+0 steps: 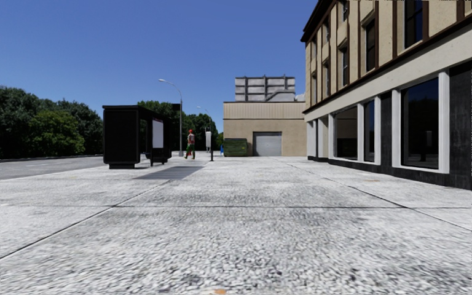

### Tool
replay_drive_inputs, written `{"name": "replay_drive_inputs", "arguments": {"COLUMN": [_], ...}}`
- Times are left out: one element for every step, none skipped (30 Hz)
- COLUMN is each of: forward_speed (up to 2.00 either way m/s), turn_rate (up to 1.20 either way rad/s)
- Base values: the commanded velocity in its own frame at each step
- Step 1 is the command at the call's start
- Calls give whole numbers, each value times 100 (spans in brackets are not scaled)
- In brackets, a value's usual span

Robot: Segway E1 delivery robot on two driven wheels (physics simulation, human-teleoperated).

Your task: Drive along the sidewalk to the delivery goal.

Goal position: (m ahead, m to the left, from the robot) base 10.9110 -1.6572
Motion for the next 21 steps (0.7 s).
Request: {"name": "replay_drive_inputs", "arguments": {"forward_speed": [200, 200, 200, 200, 200, 200, 200, 200, 200, 200, 200, 200, 200, 200, 200, 200, 200, 200, 200, 200, 200], "turn_rate": [0, 0, 0, 0, 0, 0, 0, 0, 0, 0, 0, 0, 0, 0, 0, 0, 0, 0, 0, 0, 0]}}
